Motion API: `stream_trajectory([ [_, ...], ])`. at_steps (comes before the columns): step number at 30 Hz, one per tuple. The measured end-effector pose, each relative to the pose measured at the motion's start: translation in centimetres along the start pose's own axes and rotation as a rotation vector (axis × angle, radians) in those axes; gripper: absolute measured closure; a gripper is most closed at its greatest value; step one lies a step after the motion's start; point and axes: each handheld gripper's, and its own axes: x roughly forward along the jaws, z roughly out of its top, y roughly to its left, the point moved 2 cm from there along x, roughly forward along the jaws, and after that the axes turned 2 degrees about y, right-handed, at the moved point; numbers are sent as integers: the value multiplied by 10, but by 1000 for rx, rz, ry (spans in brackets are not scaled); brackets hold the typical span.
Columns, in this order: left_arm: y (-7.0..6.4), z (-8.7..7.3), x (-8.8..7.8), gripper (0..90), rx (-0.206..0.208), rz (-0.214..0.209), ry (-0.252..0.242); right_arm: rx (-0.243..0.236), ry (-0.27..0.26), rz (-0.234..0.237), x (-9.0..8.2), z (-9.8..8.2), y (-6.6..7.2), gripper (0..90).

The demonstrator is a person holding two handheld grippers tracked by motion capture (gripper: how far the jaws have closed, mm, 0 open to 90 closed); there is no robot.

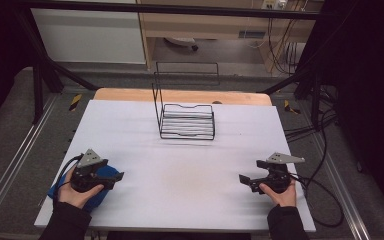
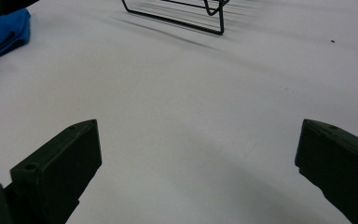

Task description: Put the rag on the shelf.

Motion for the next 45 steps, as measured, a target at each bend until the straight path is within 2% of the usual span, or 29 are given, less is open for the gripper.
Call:
stream_trajectory([
  [8, 1, -6, 3, 447, -15, 26, 65, -3, 14, 0, 2, -1, 1, 10],
  [18, 6, -12, 23, 537, -25, 69, 124, -4, 21, 1, 4, -1, 1, 11],
  [21, 8, -13, 27, 590, -29, 80, 137, -6, 25, 0, 4, -1, 1, 11],
  [28, 8, -13, 31, 646, -41, 104, 136, -5, 25, 0, 4, -1, 1, 11],
  [34, 9, -12, 32, 796, -48, 134, 140, -4, 21, 1, 4, -1, 2, 12],
  [39, 14, -12, 31, 837, -70, 110, 130, -5, 19, 3, 4, -1, 1, 14],
  [45, 14, -10, 23, 851, -78, 81, 69, -1, 11, 4, 2, 0, 1, 15],
])
